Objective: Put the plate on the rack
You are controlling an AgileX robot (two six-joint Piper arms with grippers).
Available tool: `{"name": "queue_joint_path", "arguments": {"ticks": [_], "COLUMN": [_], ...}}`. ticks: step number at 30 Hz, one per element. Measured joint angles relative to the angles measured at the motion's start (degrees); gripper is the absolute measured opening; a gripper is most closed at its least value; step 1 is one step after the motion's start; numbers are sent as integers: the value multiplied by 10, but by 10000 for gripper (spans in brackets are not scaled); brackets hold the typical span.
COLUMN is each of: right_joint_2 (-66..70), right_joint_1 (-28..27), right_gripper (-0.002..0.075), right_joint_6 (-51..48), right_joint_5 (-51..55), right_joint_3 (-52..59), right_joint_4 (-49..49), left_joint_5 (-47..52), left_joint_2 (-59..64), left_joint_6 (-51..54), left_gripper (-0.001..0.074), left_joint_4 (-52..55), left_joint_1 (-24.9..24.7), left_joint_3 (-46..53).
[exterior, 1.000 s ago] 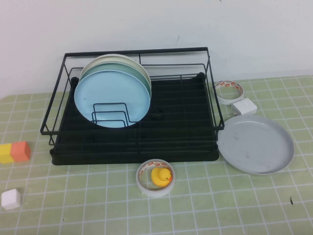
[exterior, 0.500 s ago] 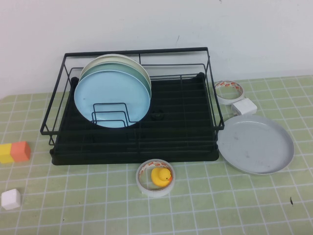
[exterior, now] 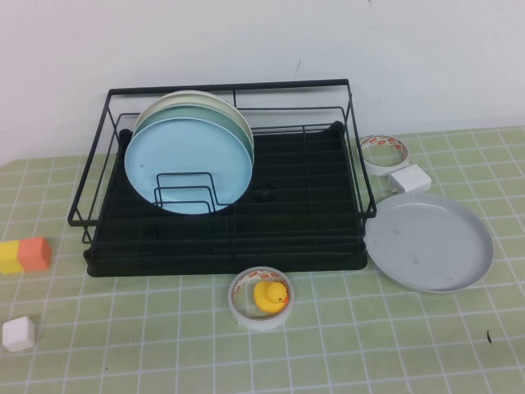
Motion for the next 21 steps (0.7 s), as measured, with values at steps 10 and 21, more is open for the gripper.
{"name": "queue_joint_path", "arguments": {"ticks": [10,21], "right_joint_2": [0,0], "right_joint_1": [0,0], "right_gripper": [-2,-2], "right_joint_6": [10,36], "right_joint_5": [-221,-240], "right_joint_3": [0,-3], "right_joint_4": [0,1], "left_joint_5": [-205,-102], "left_joint_2": [0,0], "left_joint_6": [-7,-161], "left_gripper": [-2,-1], "left_joint_4": [0,11], "left_joint_1": [0,0], "left_joint_3": [0,-15]}}
